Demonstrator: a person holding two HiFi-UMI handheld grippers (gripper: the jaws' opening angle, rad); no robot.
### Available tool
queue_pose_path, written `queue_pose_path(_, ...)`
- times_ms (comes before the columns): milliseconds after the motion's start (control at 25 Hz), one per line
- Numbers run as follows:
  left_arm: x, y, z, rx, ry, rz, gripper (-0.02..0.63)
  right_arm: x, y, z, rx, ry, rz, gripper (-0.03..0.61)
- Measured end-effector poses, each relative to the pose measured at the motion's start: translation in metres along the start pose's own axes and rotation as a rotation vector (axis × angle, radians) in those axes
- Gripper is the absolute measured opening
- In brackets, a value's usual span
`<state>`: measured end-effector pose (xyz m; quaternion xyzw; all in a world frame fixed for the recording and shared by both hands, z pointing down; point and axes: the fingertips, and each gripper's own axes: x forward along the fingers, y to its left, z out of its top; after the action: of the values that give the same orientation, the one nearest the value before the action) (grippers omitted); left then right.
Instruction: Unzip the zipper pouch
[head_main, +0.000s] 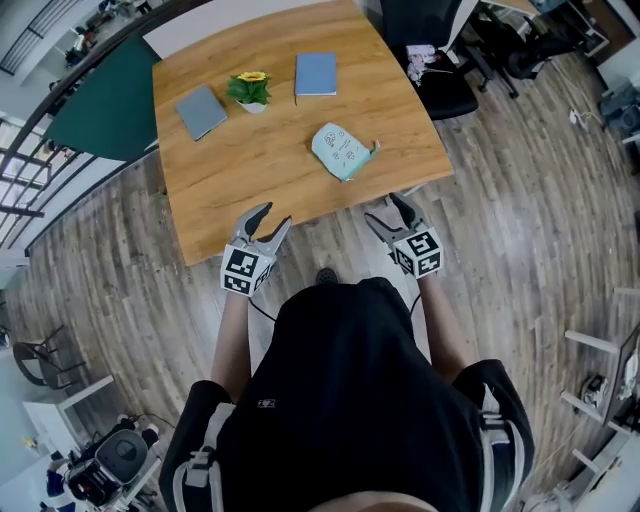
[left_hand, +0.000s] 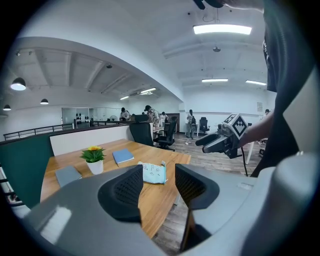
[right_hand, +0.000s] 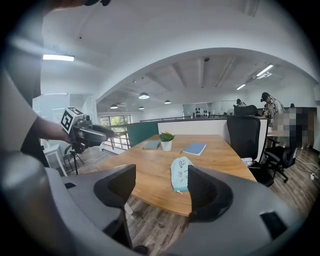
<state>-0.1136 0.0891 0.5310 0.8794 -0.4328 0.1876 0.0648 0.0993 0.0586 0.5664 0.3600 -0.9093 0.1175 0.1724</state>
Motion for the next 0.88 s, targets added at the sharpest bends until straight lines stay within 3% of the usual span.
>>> queue_pose_path(520,-0.022,0.012,-0.017,0.008,0.030,0.027,0.190,0.018,0.012,-0.012,0.013,0.037,0.014,0.299)
queue_pose_path(880,-0.001,0.029,-0.016,-0.012,0.033,0.041,0.190,0.044,-0.012,-0.001,0.015,0.033,0.023,0.298)
